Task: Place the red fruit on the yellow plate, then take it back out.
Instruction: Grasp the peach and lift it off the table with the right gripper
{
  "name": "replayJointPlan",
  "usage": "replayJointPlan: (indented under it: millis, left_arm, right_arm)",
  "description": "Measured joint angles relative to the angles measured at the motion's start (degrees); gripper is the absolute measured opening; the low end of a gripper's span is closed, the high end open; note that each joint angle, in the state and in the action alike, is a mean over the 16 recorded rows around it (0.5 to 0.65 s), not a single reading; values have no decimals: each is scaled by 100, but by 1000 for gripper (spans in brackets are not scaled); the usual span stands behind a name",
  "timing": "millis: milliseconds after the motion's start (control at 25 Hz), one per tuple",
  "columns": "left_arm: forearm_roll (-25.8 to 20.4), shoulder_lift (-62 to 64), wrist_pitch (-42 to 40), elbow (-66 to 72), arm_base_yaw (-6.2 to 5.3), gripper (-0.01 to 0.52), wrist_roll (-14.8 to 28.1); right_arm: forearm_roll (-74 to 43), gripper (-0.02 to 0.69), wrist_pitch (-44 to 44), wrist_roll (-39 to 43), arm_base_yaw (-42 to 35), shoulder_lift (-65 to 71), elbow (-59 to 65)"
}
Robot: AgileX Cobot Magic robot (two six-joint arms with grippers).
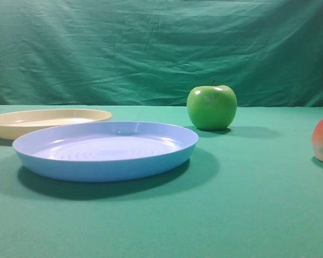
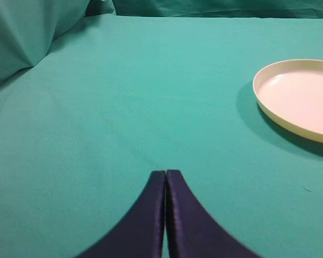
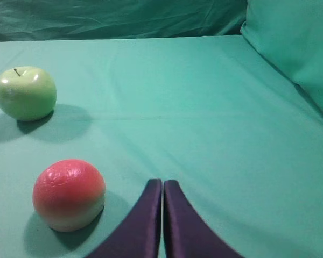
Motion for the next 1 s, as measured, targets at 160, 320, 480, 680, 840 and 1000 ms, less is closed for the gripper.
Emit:
replayJointPlan:
  millis: [160,320,480,680,840,1000]
  left_arm:
    - [0,0,0,0,0,0,0]
    - [0,0,0,0,0,0,0]
    - [0,0,0,0,0,0,0]
    - [0,0,0,0,0,0,0]
    - [0,0,0,0,0,0,0]
    - [0,0,0,0,0,0,0]
  right_arm:
    - [0,0,0,0,0,0,0]
    - [0,0,0,0,0,0,0]
    - [0,0,0,0,0,0,0]
    - [0,0,-1,0,0,0,0]
    - [50,0,-100,0,0,0,0]
    - [253,0,-448,3,0,0,0]
